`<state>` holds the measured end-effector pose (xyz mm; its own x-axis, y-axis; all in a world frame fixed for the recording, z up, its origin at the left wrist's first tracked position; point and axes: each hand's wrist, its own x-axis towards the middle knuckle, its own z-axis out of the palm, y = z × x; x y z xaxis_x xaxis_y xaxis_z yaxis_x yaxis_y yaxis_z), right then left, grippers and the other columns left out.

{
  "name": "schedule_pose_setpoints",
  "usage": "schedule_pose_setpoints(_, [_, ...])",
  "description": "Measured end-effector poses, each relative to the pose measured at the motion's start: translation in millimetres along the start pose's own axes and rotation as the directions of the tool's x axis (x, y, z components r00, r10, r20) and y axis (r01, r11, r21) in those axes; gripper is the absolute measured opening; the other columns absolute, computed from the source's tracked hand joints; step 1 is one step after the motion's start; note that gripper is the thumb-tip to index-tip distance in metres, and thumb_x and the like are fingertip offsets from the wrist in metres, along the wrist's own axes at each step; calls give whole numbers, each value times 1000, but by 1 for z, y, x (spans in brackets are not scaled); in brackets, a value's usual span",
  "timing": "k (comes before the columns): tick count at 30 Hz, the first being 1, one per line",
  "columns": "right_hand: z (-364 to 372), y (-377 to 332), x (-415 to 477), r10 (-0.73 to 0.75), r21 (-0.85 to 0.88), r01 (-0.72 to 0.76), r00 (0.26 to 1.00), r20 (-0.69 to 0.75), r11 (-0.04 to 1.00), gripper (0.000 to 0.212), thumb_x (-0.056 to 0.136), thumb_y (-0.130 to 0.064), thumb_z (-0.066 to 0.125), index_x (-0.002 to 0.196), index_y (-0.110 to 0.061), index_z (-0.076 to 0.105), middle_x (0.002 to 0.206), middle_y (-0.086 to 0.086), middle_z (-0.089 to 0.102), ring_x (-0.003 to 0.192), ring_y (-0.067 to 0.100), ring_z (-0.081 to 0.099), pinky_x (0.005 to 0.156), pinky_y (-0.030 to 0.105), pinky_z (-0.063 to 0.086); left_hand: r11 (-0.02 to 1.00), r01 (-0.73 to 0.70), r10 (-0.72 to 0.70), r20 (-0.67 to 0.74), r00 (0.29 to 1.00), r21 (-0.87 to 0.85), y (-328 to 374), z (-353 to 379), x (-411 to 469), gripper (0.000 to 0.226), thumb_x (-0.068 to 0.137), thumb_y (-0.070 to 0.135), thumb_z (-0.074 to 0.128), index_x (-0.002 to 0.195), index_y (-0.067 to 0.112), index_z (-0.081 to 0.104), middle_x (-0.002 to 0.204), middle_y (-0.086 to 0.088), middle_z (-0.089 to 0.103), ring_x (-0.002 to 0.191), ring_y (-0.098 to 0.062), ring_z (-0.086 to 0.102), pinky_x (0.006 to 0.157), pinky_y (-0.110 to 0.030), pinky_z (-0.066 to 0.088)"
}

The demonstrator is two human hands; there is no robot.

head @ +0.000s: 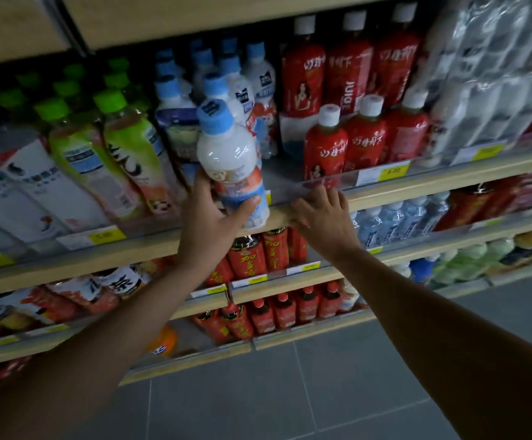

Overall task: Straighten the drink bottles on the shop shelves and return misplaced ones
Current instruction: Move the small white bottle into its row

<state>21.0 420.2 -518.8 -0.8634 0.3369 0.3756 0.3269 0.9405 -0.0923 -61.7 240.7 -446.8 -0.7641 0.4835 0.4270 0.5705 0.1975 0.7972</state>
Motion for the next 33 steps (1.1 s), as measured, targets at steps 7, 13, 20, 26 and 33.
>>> schedule_pose_setpoints(7, [13, 2, 0, -13, -39, 5, 978, -207, 999, 24, 74, -32, 76, 87, -15, 64, 89, 15, 57, 79, 32, 57, 80, 47, 48, 997, 13, -11, -30, 999, 70, 9, 13, 0, 71, 71, 47, 69, 129, 15, 44, 125, 1, 58, 113, -13, 57, 92, -41, 50])
schedule_pose_setpoints(13, [11, -1, -1, -7, -59, -5, 980, -199, 998, 24, 70, -27, 81, 83, -15, 65, 84, 14, 57, 75, 30, 57, 81, 48, 50, 1000, 12, -11, -51, 999, 18, 17, 15, 8, 72, 70, 51, 66, 128, 17, 42, 121, 11, 55, 113, -6, 55, 93, -36, 51])
schedule_pose_setpoints(20, [15, 1, -1, -8, -59, -5, 977, -213, 998, 23, 74, -31, 77, 88, -16, 65, 87, 14, 57, 79, 30, 57, 83, 50, 50, 998, -42, 46, -86, 995, 38, 28, 39, 34, 68, 78, 36, 74, 131, 11, 39, 127, 5, 53, 114, -4, 50, 83, -1, 38])
schedule_pose_setpoints(26, [20, 3, -1, -16, -85, -6, 968, -251, 996, 26, 73, -33, 78, 91, -17, 66, 90, 13, 59, 80, 29, 58, 86, 49, 49, 999, -36, 40, -123, 992, 35, 31, 57, 46, 62, 81, 30, 72, 130, 8, 40, 129, -1, 53, 114, -5, 48, 86, -11, 38])
schedule_pose_setpoints(33, [21, 3, -2, -23, -94, -6, 952, -305, 996, 26, 71, -32, 79, 89, -17, 66, 89, 13, 59, 79, 29, 58, 85, 49, 50, 989, -21, 43, -146, 988, 148, 30, 73, 56, 65, 78, 28, 74, 129, 3, 42, 132, -10, 47, 124, -19, 46, 84, 0, 31])
